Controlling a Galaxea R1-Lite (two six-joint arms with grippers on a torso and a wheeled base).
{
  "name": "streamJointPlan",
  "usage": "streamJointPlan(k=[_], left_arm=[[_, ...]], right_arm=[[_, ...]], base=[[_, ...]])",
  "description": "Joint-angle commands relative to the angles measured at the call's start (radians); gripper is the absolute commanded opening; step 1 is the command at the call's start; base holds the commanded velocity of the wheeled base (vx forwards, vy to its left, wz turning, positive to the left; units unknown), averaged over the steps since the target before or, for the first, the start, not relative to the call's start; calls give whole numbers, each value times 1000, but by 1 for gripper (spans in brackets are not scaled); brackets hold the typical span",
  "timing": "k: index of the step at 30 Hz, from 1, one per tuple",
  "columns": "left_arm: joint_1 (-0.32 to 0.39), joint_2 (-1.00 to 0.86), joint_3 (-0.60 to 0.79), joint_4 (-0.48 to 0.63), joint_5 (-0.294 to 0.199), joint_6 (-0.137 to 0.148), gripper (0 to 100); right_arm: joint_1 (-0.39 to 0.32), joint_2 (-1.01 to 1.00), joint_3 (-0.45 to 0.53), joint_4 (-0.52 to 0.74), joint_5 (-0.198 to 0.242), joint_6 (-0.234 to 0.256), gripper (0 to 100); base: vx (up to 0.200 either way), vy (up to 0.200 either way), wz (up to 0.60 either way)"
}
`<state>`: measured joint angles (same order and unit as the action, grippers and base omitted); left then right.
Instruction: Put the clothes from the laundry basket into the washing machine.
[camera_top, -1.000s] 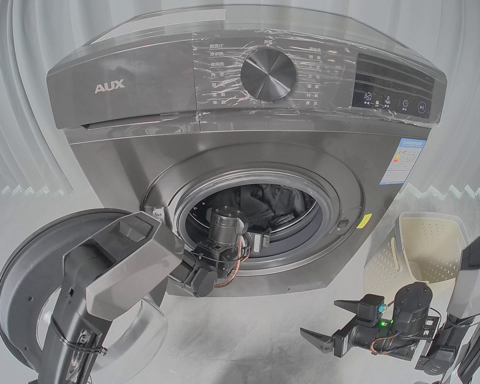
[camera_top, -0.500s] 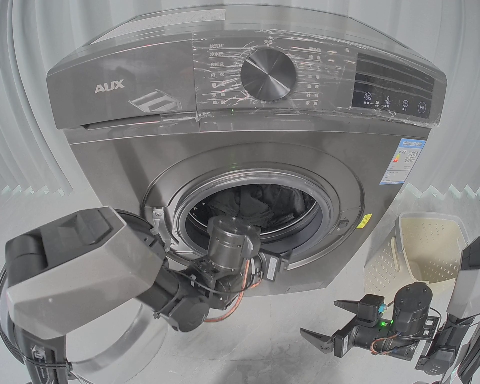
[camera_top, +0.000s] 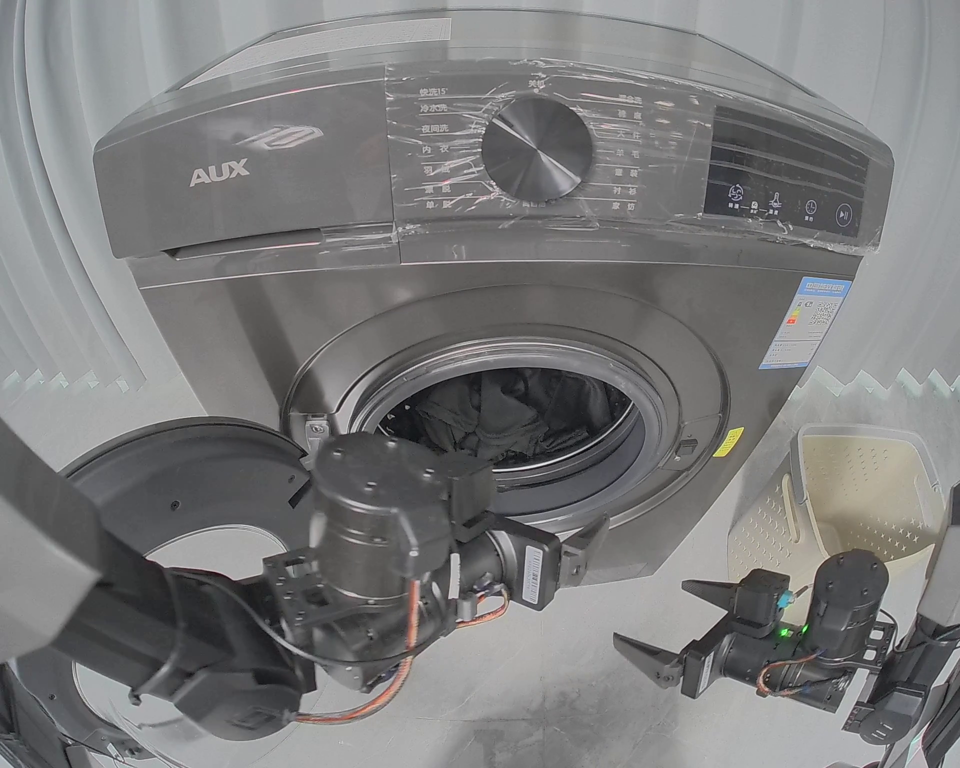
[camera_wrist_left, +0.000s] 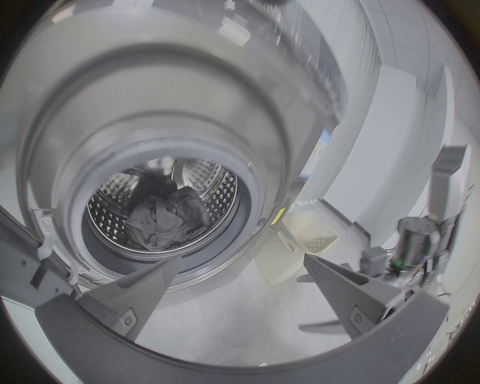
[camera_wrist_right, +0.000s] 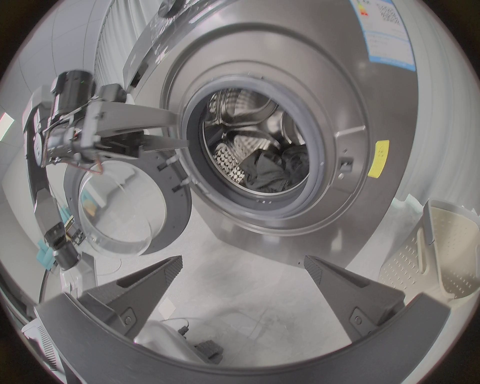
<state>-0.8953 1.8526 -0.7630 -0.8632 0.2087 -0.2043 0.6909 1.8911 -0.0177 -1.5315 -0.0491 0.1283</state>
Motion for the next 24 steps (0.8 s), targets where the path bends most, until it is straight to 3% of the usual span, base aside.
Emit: streamJointPlan(k=[1, 5, 7, 12, 18, 23, 24], left_arm=[[-11, -303, 169, 4, -2, -67, 100], [-4, -452, 260, 18, 0, -76, 100], [19, -507, 277, 32, 21, -67, 100], [50, -599, 366, 50, 32, -86, 100], [65, -641, 444, 41, 44, -57, 100], [72, -682, 449, 47, 41, -50, 100], [73, -688, 452, 43, 43, -29, 100]], right_arm=[[-93, -179, 16, -7, 0, -4, 100], [-162, -247, 16, 4, -1, 2, 100], [-189, -279, 16, 2, -1, -3, 100], [-195, -369, 18, 97, -5, -4, 100], [-203, -521, 16, 269, -5, -15, 100], [-234, -592, 16, 353, -3, -15, 100], [-246, -629, 16, 383, -1, -15, 100]], base=[[0, 0, 0], [0, 0, 0], [0, 0, 0], [0, 0, 0], [0, 0, 0], [0, 0, 0], [0, 0, 0]])
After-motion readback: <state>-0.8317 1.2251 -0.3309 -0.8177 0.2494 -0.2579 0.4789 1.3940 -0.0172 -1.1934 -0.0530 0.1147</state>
